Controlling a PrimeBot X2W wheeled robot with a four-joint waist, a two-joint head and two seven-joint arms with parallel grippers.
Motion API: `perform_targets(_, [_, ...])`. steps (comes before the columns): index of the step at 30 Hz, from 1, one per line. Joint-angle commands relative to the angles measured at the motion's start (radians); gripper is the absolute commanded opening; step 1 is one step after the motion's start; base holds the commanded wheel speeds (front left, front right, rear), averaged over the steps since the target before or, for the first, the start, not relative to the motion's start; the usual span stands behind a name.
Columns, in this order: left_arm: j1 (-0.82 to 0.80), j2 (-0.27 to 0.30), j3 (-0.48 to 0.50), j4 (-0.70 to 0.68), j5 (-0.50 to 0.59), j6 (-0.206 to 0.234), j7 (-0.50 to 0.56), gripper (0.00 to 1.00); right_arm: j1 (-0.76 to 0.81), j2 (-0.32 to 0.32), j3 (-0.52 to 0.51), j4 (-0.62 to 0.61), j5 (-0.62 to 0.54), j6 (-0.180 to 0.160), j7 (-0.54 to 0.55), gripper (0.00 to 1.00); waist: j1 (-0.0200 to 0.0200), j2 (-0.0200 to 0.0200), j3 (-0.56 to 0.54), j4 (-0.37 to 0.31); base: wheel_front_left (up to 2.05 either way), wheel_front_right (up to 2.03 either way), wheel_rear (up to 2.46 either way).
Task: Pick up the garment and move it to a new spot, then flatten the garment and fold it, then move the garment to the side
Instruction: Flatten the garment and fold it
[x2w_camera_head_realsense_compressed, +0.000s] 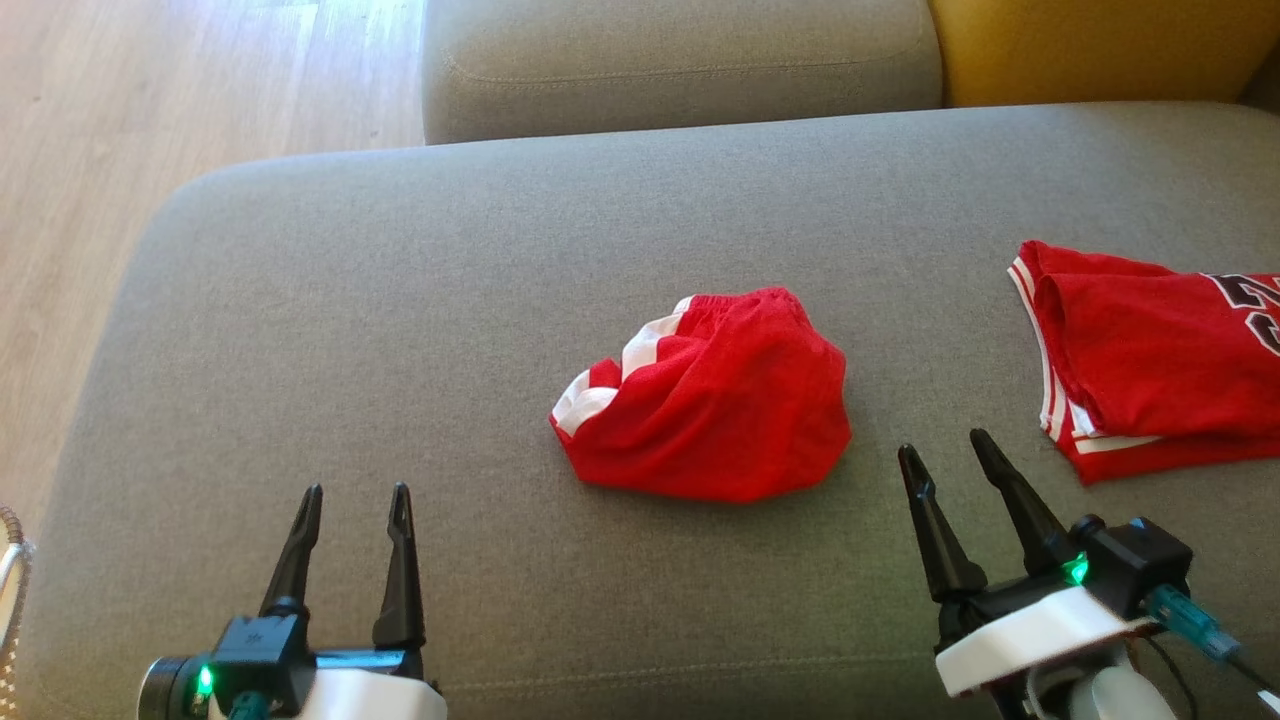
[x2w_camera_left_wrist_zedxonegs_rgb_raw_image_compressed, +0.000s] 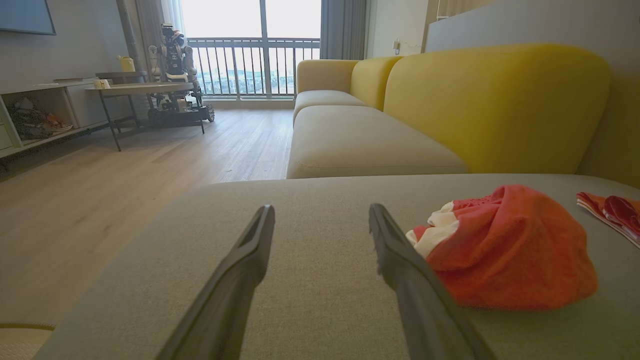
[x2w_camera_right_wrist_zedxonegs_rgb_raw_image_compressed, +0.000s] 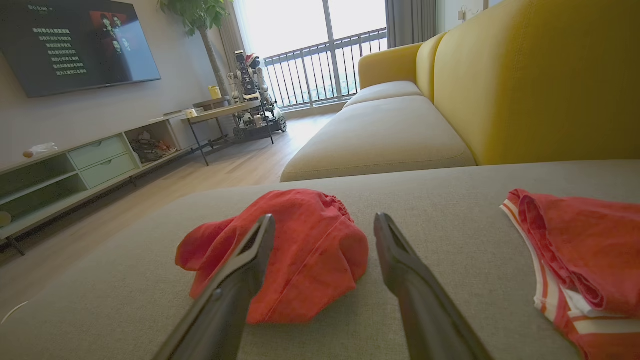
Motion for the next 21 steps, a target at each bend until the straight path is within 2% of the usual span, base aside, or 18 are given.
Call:
perform_targets(1, [-0.045,-0.008,0.031,-0.027,0.007,0.005,-0.005,1.0,-0.029,-0.002,0.025,-0.03,0.008,0.0,-0.009,1.0,0.0,0.0,0.002,-0.001,0.0,0.0,0.0])
perform_targets(11, [-0.081,-0.008,0.009,-0.007,0.026,-0.021,-0.005,1.0,-0.038,-0.002,0.036,-0.027,0.015,0.0,-0.009,1.0,0.0,0.0,0.02,-0.028,0.0,0.0,0.0])
perform_targets(21, [-0.255,0.003,-0.065,0.062,0.076,-0.091,-0.005,1.0,-0.068,-0.002,0.048,-0.031,0.013,0.0,-0.009,1.0,0.0,0.0,0.077,-0.102,0.0,0.0,0.0])
